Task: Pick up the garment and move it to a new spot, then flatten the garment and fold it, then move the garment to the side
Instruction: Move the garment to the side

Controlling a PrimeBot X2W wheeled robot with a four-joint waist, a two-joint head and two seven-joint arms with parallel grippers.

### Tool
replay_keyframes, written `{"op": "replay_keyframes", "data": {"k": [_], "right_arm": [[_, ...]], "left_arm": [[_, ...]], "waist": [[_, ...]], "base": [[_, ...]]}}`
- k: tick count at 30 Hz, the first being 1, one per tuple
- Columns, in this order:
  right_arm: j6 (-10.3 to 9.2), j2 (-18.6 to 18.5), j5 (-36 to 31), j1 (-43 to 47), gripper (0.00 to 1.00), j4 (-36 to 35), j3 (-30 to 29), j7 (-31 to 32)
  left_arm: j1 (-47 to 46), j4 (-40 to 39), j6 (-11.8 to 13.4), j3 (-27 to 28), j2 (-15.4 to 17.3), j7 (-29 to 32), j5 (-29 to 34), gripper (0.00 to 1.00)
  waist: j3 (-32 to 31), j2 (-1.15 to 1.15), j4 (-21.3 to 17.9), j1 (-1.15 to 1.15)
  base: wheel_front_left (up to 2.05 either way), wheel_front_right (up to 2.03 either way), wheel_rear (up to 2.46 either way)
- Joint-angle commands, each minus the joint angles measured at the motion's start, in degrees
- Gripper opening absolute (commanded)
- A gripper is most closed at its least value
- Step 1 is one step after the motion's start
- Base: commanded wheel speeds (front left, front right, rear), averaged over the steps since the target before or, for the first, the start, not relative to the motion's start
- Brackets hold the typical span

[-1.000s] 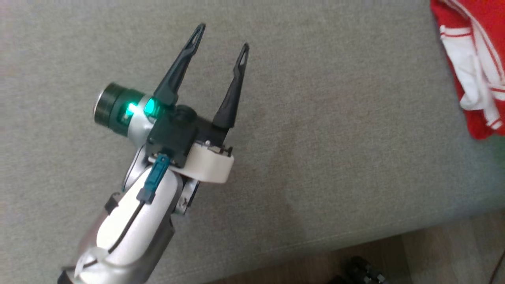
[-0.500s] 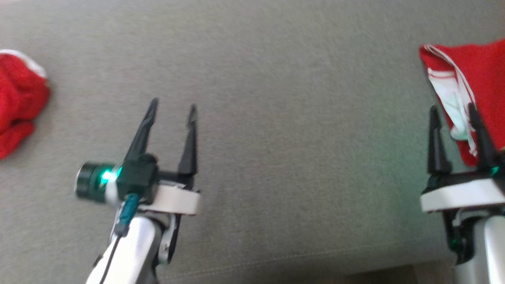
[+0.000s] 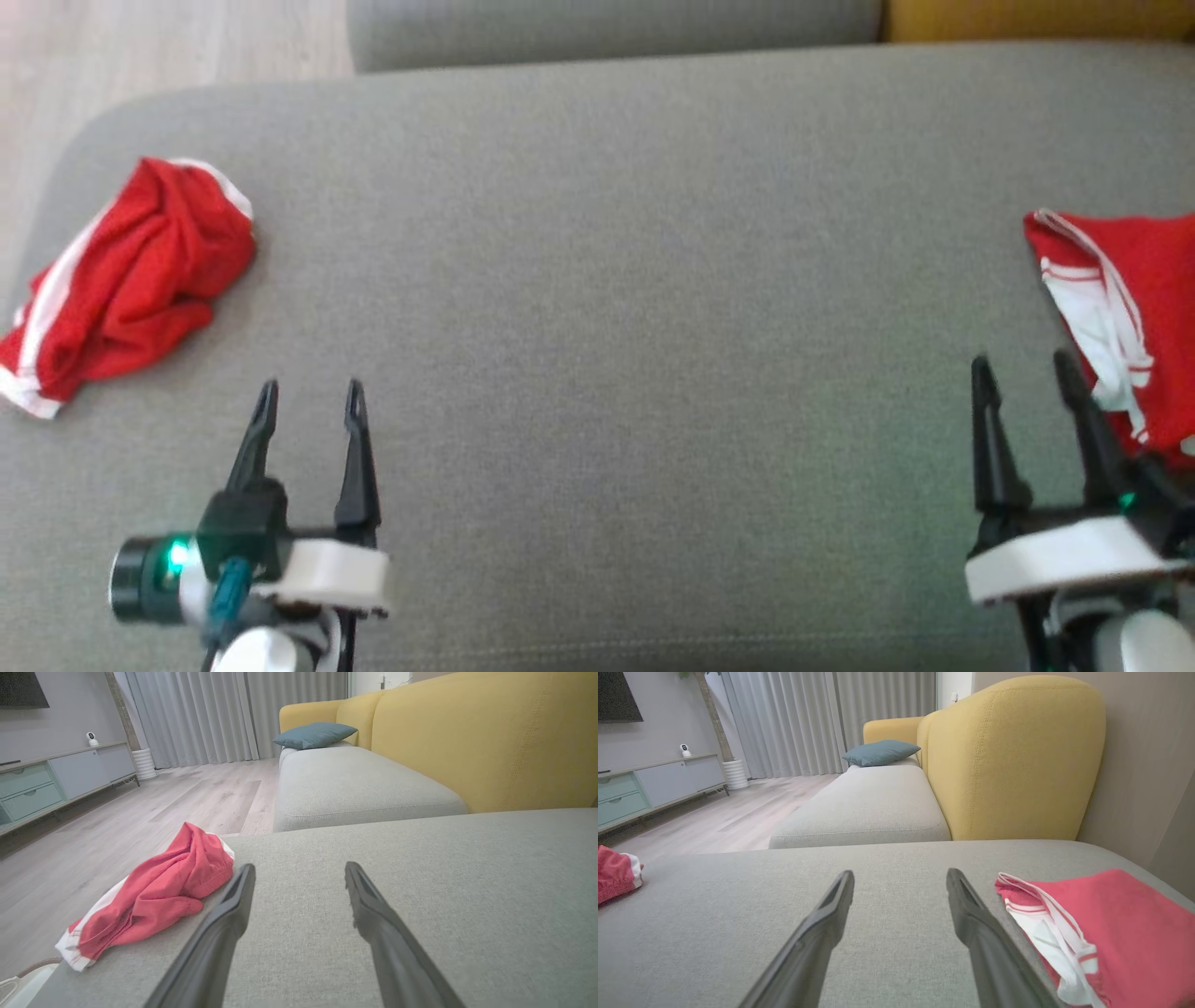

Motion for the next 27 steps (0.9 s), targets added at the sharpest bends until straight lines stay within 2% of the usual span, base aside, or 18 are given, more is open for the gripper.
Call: {"op": "replay_keyframes", "data": {"k": [1, 9, 27], "right_arm": [[-0.04, 0.03, 0.30, 0.88, 1.00, -2.74, 1.84, 0.78], [-0.04, 0.34, 0.56, 5.56, 1.00, -4.44, 2.35, 2.59], [-0.04, 0.43, 1.86, 7.50, 1.00, -5.45, 2.65, 2.99]], "left_arm": [[-0.45, -1.15, -0.20, 2.44, 1.38, -0.30, -0.48, 1.00], [3.21, -0.07, -0.98, 2.00, 1.82, -0.30, -1.06, 1.00], [3.44, 0.99, -1.27, 0.81, 2.30, 0.48, -1.67, 1.00]], "waist": [[-2.59, -0.01, 0.65, 0.00], [-6.86, -0.01, 0.46, 0.00], [-8.16, -0.01, 0.29, 0.00]], "base": [[0.00, 0.00, 0.00], [0.00, 0.00, 0.00], [0.00, 0.00, 0.00]]}}
